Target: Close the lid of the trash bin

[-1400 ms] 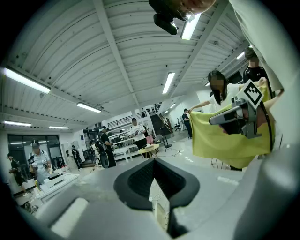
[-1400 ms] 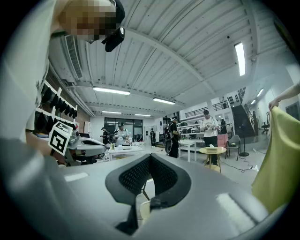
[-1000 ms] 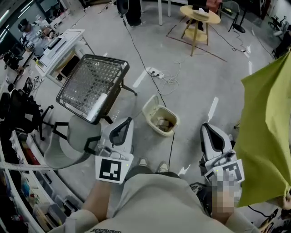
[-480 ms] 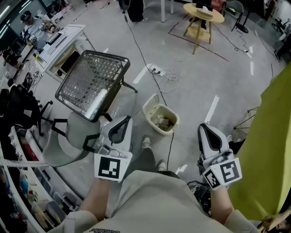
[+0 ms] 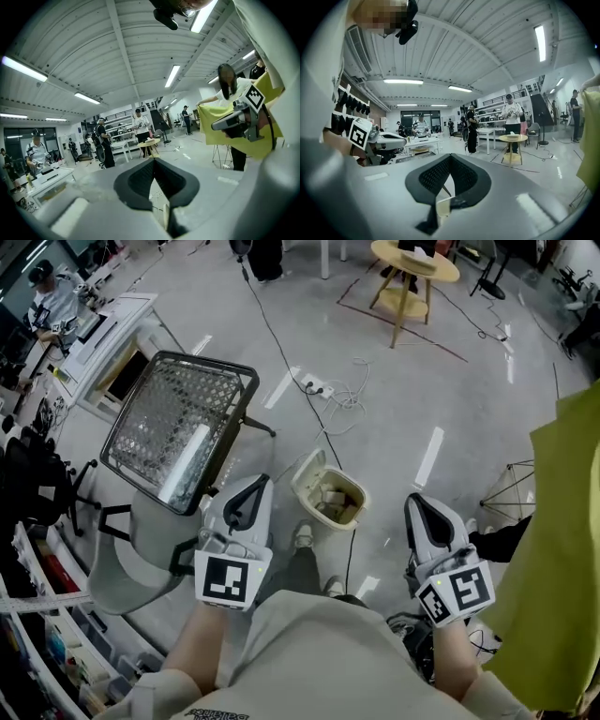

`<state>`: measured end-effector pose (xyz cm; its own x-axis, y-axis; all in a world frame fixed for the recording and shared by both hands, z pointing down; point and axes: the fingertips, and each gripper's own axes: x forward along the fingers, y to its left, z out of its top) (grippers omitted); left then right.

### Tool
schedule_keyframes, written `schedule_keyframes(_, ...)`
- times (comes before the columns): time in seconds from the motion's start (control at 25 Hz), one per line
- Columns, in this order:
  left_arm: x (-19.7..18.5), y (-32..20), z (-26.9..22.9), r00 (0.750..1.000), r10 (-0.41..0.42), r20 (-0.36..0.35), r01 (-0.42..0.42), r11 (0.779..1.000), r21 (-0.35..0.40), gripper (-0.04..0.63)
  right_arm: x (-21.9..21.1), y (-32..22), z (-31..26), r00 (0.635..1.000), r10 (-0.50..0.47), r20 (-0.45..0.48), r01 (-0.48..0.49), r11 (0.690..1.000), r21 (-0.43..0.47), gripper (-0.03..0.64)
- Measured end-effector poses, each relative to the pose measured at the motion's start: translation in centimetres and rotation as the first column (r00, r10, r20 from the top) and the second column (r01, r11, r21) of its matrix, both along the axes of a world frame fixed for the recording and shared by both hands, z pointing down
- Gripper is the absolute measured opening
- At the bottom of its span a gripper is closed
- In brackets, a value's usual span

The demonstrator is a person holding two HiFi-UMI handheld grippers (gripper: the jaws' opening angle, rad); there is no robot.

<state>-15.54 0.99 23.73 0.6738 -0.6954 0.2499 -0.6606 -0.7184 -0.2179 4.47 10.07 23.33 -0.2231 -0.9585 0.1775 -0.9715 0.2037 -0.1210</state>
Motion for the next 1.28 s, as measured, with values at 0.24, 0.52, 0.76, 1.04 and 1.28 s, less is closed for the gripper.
schedule_keyframes(0.24, 1.3, -7.9, 1.1, 0.994, 0.108, 0.021, -0.107, 0.994, -0.03, 0.002, 0.4, -6.3, 1.3, 0.997, 0.077, -0.005, -0.077, 0.994, -0.071, 0.003)
schedule_keyframes(0.52, 3.1, -14.9, 4.5, 0.959, 0.273, 0.073, -0.269, 0.961, -0.061, 0.002, 1.6, -11.5, 4.3, 0.982, 0.188, -0.025, -0.19, 0.97, -0.153, 0.003)
schedule_keyframes(0.76, 4.3, -17.1, 8.2, 0.94, 0.334, 0.074, -0.319, 0.934, -0.159, 0.002, 2.2, -13.0, 7.4, 0.972, 0.233, -0.027, -0.233, 0.944, -0.233, 0.003)
schedule_keyframes(1.04, 5.3, -17.9, 14.1, 0.919, 0.372, 0.127, -0.332, 0.907, -0.257, 0.002, 3.8, -13.4, 12.1, 0.969, 0.245, -0.019, -0.238, 0.917, -0.32, 0.003)
schedule_keyframes(1.28, 6.6, -17.1, 22.2, 0.897, 0.4, 0.188, -0.31, 0.873, -0.377, 0.002, 6.0, -12.7, 17.8, 0.969, 0.247, 0.004, -0.226, 0.893, -0.39, 0.003)
